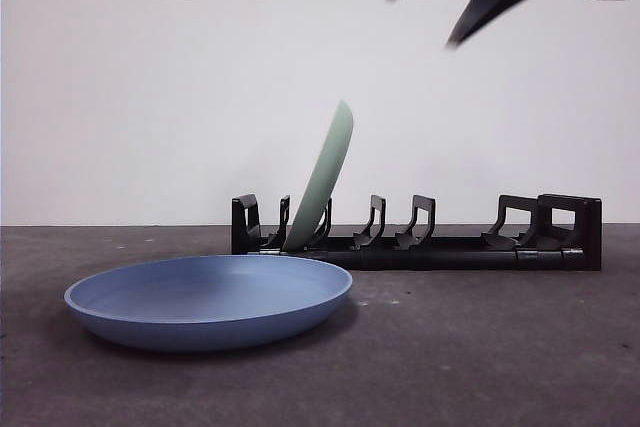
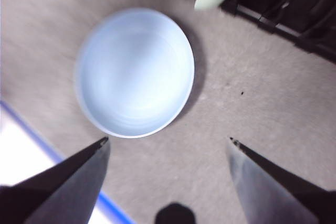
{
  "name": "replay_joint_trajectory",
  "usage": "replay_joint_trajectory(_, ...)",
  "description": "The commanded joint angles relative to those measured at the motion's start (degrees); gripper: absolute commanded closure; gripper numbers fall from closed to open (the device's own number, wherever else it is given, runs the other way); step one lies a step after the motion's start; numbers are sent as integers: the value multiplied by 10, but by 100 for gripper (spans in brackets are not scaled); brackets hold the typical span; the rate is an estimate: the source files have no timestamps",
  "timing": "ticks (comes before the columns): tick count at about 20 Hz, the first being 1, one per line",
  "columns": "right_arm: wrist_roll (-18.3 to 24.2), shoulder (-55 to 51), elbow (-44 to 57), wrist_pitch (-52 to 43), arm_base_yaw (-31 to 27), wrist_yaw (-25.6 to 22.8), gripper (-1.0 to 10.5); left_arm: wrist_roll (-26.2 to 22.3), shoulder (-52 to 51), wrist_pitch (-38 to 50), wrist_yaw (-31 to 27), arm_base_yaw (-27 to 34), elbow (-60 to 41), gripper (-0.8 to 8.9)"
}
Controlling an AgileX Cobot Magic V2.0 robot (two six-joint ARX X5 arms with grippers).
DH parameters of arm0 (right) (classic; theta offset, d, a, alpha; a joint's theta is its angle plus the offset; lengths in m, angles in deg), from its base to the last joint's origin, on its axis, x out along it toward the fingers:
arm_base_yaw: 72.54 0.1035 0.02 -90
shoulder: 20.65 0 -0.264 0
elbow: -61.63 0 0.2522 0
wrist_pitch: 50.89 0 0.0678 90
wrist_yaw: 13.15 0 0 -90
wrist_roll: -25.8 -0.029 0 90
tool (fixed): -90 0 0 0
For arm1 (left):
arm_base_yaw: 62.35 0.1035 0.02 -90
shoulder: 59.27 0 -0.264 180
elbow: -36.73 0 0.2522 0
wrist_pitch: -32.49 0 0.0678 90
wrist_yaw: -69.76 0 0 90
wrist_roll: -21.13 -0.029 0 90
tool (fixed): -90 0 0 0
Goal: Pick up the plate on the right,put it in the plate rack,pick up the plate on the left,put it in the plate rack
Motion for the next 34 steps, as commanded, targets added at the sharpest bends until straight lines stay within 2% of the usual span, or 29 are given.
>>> replay_joint_trajectory(1,-6,56,7,-8,30,-21,572,-27,-2,-35,-17,0,-2,431)
replay_joint_trajectory(6,-31,165,7,-61,80,-31,572,-51,0,-77,-47,0,-2,431)
replay_joint_trajectory(9,-38,216,7,-82,100,-66,572,-79,1,-101,-66,0,-2,431)
replay_joint_trajectory(13,-48,257,7,-104,105,-90,572,-82,9,-121,-90,0,-2,431)
replay_joint_trajectory(20,-50,269,7,-123,104,-122,573,-86,20,-128,-90,0,-2,431)
replay_joint_trajectory(25,-54,281,7,-137,104,-122,579,-88,24,-129,-90,0,-2,431)
replay_joint_trajectory(30,-54,286,7,-146,104,-121,673,-89,24,-127,-90,0,-2,431)
replay_joint_trajectory(34,-64,286,7,-147,103,-119,673,-89,24,-127,-90,0,-2,431)
